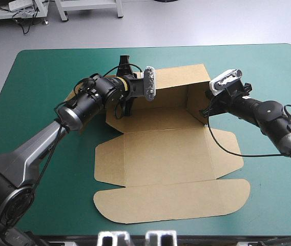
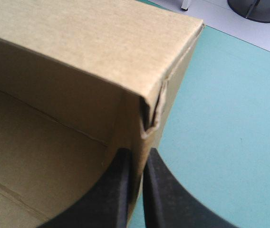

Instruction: Fold the box

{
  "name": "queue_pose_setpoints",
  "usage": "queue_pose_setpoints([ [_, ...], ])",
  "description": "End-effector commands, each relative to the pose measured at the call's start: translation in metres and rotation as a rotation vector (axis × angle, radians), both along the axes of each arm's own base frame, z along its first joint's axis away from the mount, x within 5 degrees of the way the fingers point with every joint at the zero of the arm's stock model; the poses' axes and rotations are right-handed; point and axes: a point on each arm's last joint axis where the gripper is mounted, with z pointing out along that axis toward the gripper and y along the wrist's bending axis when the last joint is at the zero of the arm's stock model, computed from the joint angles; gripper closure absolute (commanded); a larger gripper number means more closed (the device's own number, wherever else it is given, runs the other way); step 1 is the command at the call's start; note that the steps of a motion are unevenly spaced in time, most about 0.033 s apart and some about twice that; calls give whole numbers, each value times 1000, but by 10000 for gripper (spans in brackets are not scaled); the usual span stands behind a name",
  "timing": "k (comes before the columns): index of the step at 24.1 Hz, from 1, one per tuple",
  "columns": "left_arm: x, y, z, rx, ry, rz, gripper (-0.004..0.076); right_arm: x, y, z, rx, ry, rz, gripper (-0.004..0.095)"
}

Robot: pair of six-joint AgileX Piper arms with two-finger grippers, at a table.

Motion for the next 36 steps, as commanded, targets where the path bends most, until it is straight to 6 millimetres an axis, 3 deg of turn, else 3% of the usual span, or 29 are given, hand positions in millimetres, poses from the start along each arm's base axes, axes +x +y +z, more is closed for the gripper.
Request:
queue_pose_setpoints([
  [1, -15, -10, 11, -148, 72, -7, 461, -7, 4, 26, 32, -62, 46, 925],
  [6, -36, -9, 33, -265, 124, -66, 263, -5, 3, 26, 31, -67, 29, 926],
  [12, -60, 3, 48, -257, 218, -86, 245, -5, 3, 26, 43, -64, 12, 925],
  [15, -63, 5, 55, -283, 193, -89, 255, -5, 3, 26, 45, -63, 11, 926],
  [20, -66, 6, 73, -377, 99, -107, 388, -4, 2, 26, 43, -70, 0, 926],
  [23, -68, 7, 82, -369, 46, -152, 682, -2, -1, 27, 36, -86, -28, 926],
  [27, -65, 10, 94, -417, 11, -116, 729, -1, -2, 28, 31, -97, -47, 926],
  [29, -50, 28, 98, -503, -2, 24, 729, -1, -2, 32, 39, -104, -43, 926],
  [31, -30, 61, 105, -594, -11, 186, 729, 0, -1, 40, 42, -110, -38, 926],
  [34, -7, 129, 112, -703, 5, 475, 729, 1, -4, 60, 30, -61, 2, 926],
  [36, -2, 165, 109, -686, 17, 595, 729, -3, -9, 75, -1, 23, 44, 925],
])
